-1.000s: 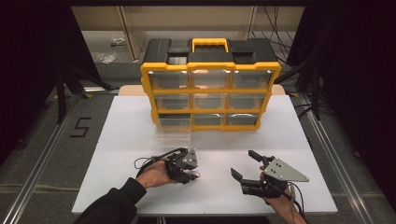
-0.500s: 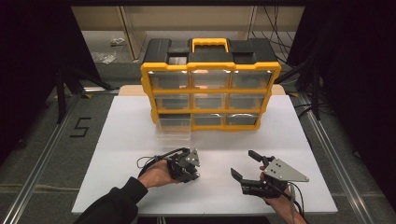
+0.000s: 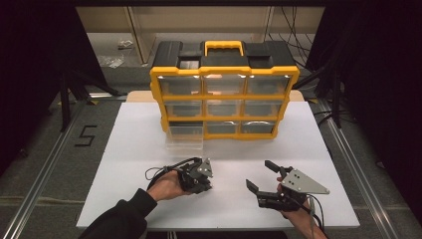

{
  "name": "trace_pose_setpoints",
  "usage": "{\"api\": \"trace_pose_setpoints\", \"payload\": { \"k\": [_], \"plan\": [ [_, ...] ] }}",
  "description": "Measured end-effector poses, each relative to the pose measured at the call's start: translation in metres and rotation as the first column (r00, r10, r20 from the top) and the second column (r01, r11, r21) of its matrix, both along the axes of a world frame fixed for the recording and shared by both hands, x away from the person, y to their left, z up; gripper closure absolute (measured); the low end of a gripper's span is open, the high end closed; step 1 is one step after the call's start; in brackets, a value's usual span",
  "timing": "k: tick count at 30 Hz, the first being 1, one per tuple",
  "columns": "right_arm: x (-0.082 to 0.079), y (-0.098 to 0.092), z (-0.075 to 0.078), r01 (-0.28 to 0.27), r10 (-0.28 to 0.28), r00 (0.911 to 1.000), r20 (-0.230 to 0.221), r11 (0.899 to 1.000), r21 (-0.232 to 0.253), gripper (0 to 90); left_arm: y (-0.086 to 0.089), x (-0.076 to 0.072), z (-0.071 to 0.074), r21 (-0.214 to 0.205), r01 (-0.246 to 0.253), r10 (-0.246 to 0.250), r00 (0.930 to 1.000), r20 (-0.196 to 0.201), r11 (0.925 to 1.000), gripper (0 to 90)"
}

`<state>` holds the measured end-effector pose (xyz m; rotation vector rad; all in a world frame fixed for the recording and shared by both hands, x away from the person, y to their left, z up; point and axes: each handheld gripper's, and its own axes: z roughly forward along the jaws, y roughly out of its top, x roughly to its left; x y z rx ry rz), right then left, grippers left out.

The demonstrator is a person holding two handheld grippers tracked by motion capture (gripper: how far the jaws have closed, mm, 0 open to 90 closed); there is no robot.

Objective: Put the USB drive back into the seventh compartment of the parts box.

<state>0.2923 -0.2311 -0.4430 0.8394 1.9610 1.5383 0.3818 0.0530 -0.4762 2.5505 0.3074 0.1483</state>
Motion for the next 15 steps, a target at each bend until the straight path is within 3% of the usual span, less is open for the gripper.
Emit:
{"api": "trace_pose_setpoints", "payload": {
  "k": [15],
  "plan": [
    [0.000,0.000,0.000,-0.001,0.001,1.0000,0.001,1.000,0.000,16.4,0.010,-0.003,0.018,-0.076,-0.022,0.026,0.9980,0.057,0.9969,78.5]
  ]
}}
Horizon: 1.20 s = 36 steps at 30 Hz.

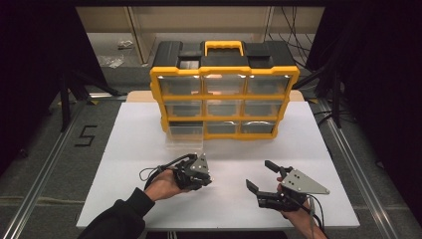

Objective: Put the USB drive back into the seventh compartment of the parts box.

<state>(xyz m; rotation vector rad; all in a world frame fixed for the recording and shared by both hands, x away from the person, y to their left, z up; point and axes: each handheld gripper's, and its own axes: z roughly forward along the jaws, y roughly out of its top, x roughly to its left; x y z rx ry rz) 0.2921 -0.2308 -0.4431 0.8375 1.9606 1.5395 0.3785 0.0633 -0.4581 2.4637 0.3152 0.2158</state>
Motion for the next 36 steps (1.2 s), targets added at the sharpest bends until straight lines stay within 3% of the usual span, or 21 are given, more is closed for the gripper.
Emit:
{"api": "trace_pose_setpoints", "payload": {
  "k": [11,19,24,29,36],
  "plan": [
    [0.000,0.000,0.000,0.000,0.000,1.0000,0.001,1.000,0.000,16.4,0.006,0.000,0.007,-0.058,-0.038,0.041,0.9980,0.048,0.9976,78.5],
    [0.000,0.000,0.000,-0.001,0.001,1.0000,0.001,1.000,0.000,16.4,0.012,-0.001,0.014,-0.150,-0.071,0.084,0.9935,0.077,0.9861,78.5],
    [0.000,0.000,0.000,0.000,0.000,1.0000,0.001,1.000,0.000,16.5,0.015,-0.002,0.018,-0.183,-0.082,0.103,0.9894,0.103,0.9796,78.5],
    [0.000,0.000,0.000,-0.001,0.001,1.0000,0.001,1.000,0.000,16.5,0.016,-0.001,0.019,-0.190,-0.085,0.105,0.9896,0.099,0.9781,78.4],
    [0.000,0.000,0.000,-0.001,0.001,1.0000,0.000,1.000,0.000,16.5,0.019,-0.002,0.023,-0.224,-0.091,0.119,0.9864,0.114,0.9703,78.4]
  ]
}}
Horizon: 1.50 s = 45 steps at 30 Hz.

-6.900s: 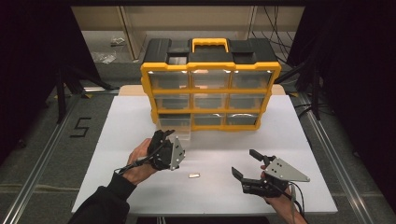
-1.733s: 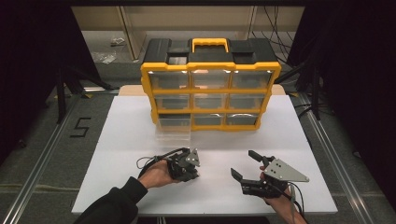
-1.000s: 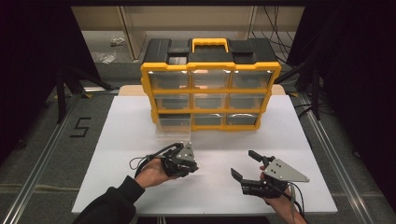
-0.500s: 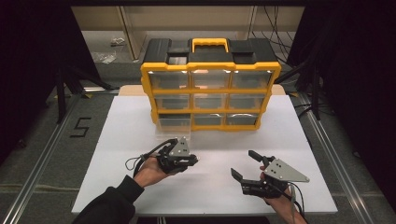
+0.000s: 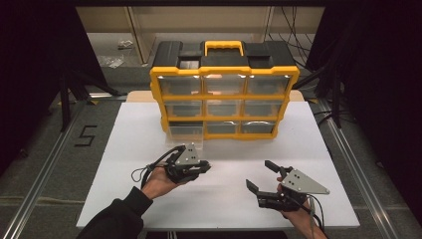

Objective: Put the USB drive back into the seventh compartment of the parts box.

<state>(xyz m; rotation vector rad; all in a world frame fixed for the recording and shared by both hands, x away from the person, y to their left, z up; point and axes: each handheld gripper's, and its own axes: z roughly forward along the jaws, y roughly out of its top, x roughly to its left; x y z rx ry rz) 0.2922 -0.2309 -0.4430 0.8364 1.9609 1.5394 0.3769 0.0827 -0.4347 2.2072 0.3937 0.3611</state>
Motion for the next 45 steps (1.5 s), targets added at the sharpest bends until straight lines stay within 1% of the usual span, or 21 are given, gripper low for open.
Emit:
{"api": "trace_pose_setpoints", "payload": {
  "k": [1,3,6,9,15,20,25,26,30,33,36,41,45],
  "plan": [
    [0.000,0.000,0.000,0.000,0.000,1.0000,0.001,1.000,0.000,16.5,0.001,0.000,0.001,0.001,0.000,0.000,1.0000,0.002,1.0000,78.5],
    [0.000,0.000,0.000,0.000,0.000,1.0000,0.000,1.000,0.000,16.5,0.004,0.001,0.003,-0.011,-0.007,0.007,0.9999,0.012,0.9999,78.4],
    [0.000,0.000,0.000,0.000,0.000,1.0000,0.000,1.000,0.000,16.5,0.008,0.002,0.007,-0.038,-0.026,0.027,0.9993,0.025,0.9990,78.4],
    [0.000,0.000,0.000,0.000,0.000,1.0000,0.000,1.000,0.000,16.5,0.011,0.002,0.010,-0.060,-0.033,0.035,0.9986,0.039,0.9977,78.5],
    [0.000,0.000,0.000,0.000,0.000,1.0000,0.001,1.000,-0.001,16.5,0.013,0.002,0.011,-0.070,-0.036,0.039,0.9979,0.052,0.9969,78.4],
    [0.000,0.000,0.000,0.000,0.000,1.0000,0.001,1.000,-0.001,16.5,0.013,0.002,0.011,-0.071,-0.034,0.037,0.9980,0.051,0.9969,78.5],
    [0.000,0.000,0.000,0.000,0.000,1.0000,0.001,1.000,0.000,16.5,0.016,0.002,0.014,-0.093,-0.049,0.056,0.9963,0.065,0.9944,78.4],
    [0.000,0.000,0.000,0.000,0.000,1.0000,0.001,1.000,0.000,16.5,0.017,0.002,0.015,-0.098,-0.055,0.062,0.9955,0.071,0.9936,78.5],
    [0.000,0.000,0.000,-0.001,0.001,1.0000,0.001,1.000,-0.001,16.5,0.022,0.005,0.017,-0.126,-0.086,0.096,0.9925,0.076,0.9883,78.5],
    [0.000,0.000,0.000,0.000,0.000,1.0000,0.001,1.000,-0.001,16.6,0.026,0.007,0.019,-0.134,-0.101,0.112,0.9904,0.081,0.9858,78.4],
    [0.000,0.000,0.000,-0.001,0.001,1.0000,0.001,1.000,0.000,16.5,0.030,0.008,0.021,-0.153,-0.115,0.130,0.9874,0.090,0.9814,78.5],
    [0.000,0.000,0.000,-0.001,0.001,1.0000,0.001,1.000,0.000,16.6,0.037,0.011,0.024,-0.178,-0.152,0.172,0.9794,0.106,0.9722,78.5],
    [0.000,0.000,0.000,-0.002,0.002,1.0000,0.001,1.000,-0.001,16.5,0.043,0.016,0.023,-0.191,-0.181,0.204,0.9730,0.108,0.9647,78.4]
  ]
}}
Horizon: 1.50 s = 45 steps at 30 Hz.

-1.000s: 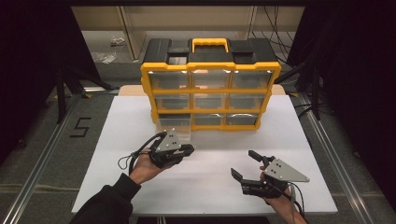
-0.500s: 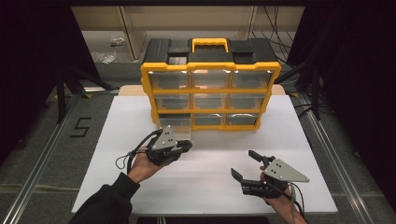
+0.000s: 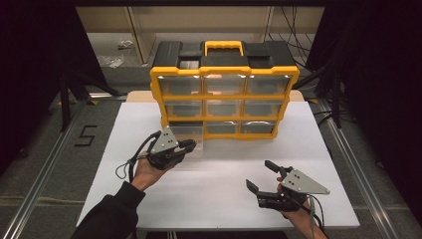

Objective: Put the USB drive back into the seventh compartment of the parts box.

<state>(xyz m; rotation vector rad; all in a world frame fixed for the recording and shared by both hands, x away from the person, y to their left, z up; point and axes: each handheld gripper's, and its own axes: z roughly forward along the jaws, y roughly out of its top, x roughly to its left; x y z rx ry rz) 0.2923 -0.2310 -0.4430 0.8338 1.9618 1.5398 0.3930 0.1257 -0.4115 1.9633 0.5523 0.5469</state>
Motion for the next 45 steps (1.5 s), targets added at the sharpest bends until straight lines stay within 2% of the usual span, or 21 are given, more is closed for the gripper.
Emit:
{"api": "trace_pose_setpoints", "payload": {
  "k": [5,18,30,36,45],
  "plan": [
    [0.000,0.000,0.000,0.000,0.000,1.0000,0.000,1.000,-0.001,16.6,0.008,0.008,-0.001,-0.025,-0.039,0.039,0.9992,-0.006,0.9989,78.4],
    [0.000,0.000,0.000,0.000,0.000,1.0000,0.001,1.000,-0.001,16.6,0.020,0.022,-0.007,-0.049,-0.116,0.115,0.9930,-0.028,0.9920,78.4],
    [0.000,0.000,0.000,0.000,0.000,1.0000,0.001,1.000,-0.002,16.7,0.024,0.029,-0.009,-0.043,-0.142,0.140,0.9892,-0.041,0.9889,78.4],
    [0.000,0.000,0.000,0.000,0.000,1.0000,0.000,1.000,-0.001,16.8,0.029,0.032,-0.010,-0.051,-0.166,0.163,0.9846,-0.063,0.9847,78.4],
    [0.000,0.000,0.000,-0.001,0.001,1.0000,0.000,1.000,-0.002,16.9,0.030,0.035,-0.013,-0.030,-0.182,0.179,0.9796,-0.092,0.9828,78.2]
  ]
}}
